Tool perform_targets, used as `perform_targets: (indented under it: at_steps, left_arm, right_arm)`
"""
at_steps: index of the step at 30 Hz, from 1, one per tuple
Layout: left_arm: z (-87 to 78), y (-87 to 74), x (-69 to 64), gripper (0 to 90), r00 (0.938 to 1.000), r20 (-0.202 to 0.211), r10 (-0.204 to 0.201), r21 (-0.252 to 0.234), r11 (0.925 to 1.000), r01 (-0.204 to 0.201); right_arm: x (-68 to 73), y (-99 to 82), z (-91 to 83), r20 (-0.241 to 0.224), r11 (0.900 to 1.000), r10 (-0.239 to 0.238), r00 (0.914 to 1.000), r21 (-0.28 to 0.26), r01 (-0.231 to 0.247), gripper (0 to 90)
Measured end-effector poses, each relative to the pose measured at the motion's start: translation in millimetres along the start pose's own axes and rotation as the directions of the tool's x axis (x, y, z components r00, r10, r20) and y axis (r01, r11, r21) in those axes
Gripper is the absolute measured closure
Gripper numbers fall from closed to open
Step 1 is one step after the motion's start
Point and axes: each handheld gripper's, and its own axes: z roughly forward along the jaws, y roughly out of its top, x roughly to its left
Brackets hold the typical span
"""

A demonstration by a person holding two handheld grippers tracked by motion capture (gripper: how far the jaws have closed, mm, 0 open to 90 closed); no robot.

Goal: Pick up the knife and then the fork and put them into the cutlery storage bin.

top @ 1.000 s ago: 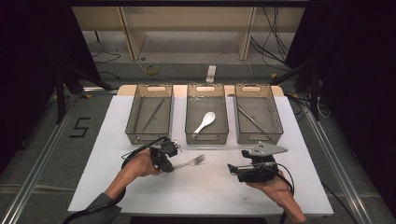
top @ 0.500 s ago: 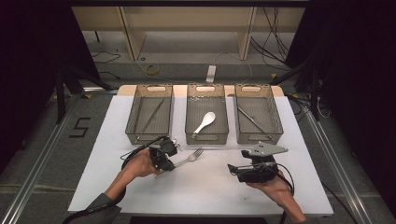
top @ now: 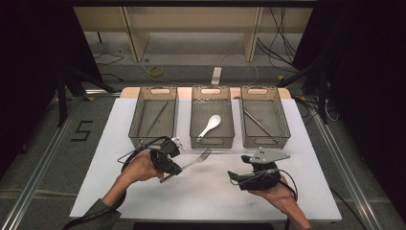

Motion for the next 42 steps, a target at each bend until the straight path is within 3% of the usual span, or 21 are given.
perform_targets:
  at_steps: [6, 15, 24, 30, 32, 33, 35, 37, 42]
  left_arm:
    - [0.4, 2.3, -7.9, 81.3, 0.9987, 0.05, 0.014, 0.014, 0.9998, -0.014]
    - [2.2, 10.7, -28.1, 81.3, 0.994, 0.095, 0.054, 0.038, 0.9976, -0.058]
    - [10.2, 17.0, -44.5, 81.3, 0.9855, 0.144, 0.09, 0.072, 0.9922, -0.101]
    - [13.0, 19.3, -51.8, 81.3, 0.9792, 0.175, 0.103, 0.086, 0.989, -0.12]
    - [13.4, 20.0, -54.1, 81.3, 0.9781, 0.179, 0.107, 0.084, 0.9888, -0.123]
    - [13.4, 20.3, -54.7, 81.3, 0.9763, 0.187, 0.11, 0.085, 0.9882, -0.127]
    - [13.0, 21.0, -55.5, 81.3, 0.9749, 0.188, 0.119, 0.091, 0.9863, -0.138]
    - [13.3, 21.0, -57.3, 81.2, 0.9735, 0.196, 0.119, 0.093, 0.9859, -0.139]
    - [14.0, 22.0, -59.6, 81.2, 0.9706, 0.208, 0.122, 0.093, 0.9853, -0.144]
  right_arm:
    - [22.7, 6.9, 10.2, -0.04, 0.9949, -0.1, 0.9941, 0.007, 0.101, 27.1]
    - [51.9, 12.1, 30.6, -0.074, 0.9657, -0.253, 0.9647, 0.042, 0.256, 27.8]
    - [71.1, 9.0, 49.4, -0.077, 0.8883, -0.439, 0.8951, 0.112, 0.445, 33.8]
    - [77.4, 5.4, 58.7, -0.092, 0.8389, -0.521, 0.8487, 0.13, 0.529, 42.4]
    - [79.5, 4.3, 60.8, -0.1, 0.8246, -0.536, 0.8383, 0.151, 0.545, 45.9]
    - [80.1, 3.8, 61.7, -0.114, 0.8132, -0.549, 0.8281, 0.156, 0.561, 47.2]
    - [81.6, 2.3, 63.4, -0.125, 0.8018, -0.561, 0.8182, 0.163, 0.575, 49.9]
    - [81.3, 1.5, 64.8, -0.129, 0.7795, -0.588, 0.7985, 0.173, 0.602, 53.2]
    - [82.2, 0.2, 66.6, -0.133, 0.7638, -0.607, 0.7831, 0.173, 0.622, 61.8]
